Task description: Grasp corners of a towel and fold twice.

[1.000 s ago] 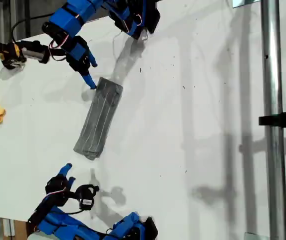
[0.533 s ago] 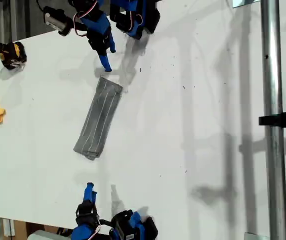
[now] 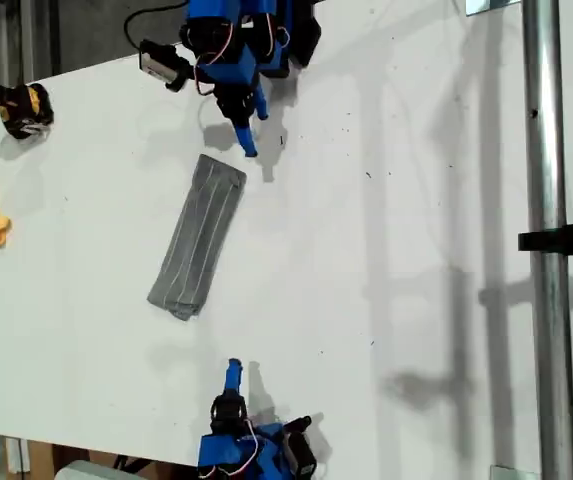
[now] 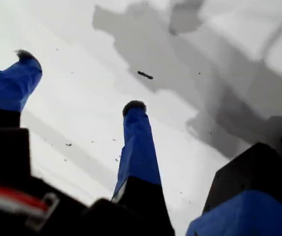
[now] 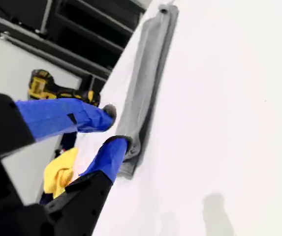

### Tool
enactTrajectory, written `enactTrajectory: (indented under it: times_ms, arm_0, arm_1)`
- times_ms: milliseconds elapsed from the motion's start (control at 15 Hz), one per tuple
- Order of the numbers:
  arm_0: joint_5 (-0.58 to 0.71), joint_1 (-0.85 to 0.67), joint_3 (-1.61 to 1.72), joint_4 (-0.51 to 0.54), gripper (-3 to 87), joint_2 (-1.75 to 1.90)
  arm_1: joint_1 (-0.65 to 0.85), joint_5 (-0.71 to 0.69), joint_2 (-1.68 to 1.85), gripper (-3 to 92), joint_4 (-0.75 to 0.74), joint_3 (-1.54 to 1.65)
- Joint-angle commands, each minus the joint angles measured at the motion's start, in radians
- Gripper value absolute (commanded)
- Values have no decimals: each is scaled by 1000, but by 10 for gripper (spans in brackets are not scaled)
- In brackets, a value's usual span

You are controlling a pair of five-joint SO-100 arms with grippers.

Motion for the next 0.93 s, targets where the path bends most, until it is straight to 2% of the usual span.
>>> enactTrajectory:
  times_ms: [0, 133, 333, 667, 867]
  arm_0:
    - [12, 9, 63, -49, 70, 12]
    - [6, 14, 140, -95, 70, 12]
    - [-12, 15, 181, -95, 58, 12]
    - [-18, 12, 192, -81, 58, 12]
    - [-23, 11, 193, -72, 59, 12]
  arm_1:
    - [92, -63, -58, 383, -74, 0]
    - [232, -164, -181, 400, -127, -40]
    - [383, -291, -390, 400, -298, -101]
    - [428, -342, -831, 404, -551, -262]
    - [414, -350, -1094, 410, -575, -426]
